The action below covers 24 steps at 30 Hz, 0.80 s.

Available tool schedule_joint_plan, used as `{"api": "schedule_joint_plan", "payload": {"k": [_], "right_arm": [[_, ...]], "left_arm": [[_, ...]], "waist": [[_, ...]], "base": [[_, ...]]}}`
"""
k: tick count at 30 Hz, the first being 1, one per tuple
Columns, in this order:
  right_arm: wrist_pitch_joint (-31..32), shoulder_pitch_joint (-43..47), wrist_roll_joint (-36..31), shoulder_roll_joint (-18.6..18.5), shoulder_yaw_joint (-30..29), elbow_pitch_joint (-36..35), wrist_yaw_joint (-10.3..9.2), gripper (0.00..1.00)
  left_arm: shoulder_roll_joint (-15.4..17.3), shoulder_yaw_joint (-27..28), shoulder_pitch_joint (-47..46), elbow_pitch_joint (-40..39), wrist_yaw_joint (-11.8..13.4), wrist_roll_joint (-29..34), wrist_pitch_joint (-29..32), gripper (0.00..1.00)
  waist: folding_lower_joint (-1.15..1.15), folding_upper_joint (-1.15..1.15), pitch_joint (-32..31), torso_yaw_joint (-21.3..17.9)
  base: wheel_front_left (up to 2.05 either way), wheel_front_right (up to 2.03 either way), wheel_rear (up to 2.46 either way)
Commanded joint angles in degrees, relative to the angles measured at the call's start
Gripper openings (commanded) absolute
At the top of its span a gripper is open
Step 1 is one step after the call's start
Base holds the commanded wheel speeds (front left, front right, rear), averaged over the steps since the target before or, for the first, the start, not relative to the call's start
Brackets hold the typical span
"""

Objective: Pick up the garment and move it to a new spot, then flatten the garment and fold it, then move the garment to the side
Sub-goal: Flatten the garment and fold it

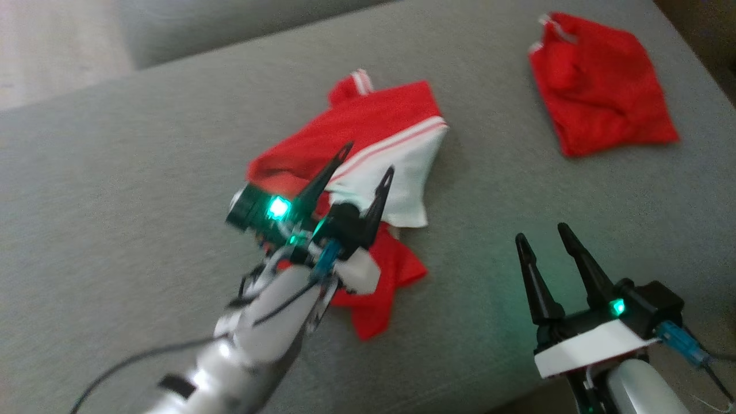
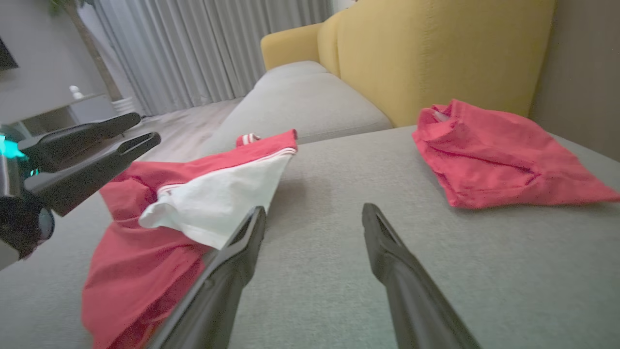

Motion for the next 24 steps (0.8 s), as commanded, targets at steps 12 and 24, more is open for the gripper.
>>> {"api": "schedule_joint_plan", "payload": {"k": [12,24], "right_arm": [[-0.21,-4.37,3.61,0.80,4.13,-1.35,0.37,1.00],[-0.21,-4.66,5.18,1.72,5.48,-0.97,0.37,1.00]], "left_arm": [[-0.11,-15.76,-21.87,14.42,2.90,-5.49,7.61,1.00],[-0.12,-18.88,-26.95,21.23,3.22,-9.05,2.72,0.00]], "waist": [[-0.03,0.00,11.50,-14.20],[-0.03,0.00,10.40,-15.45]], "base": [[0.00,0.00,0.00],[0.00,0.00,0.00]]}}
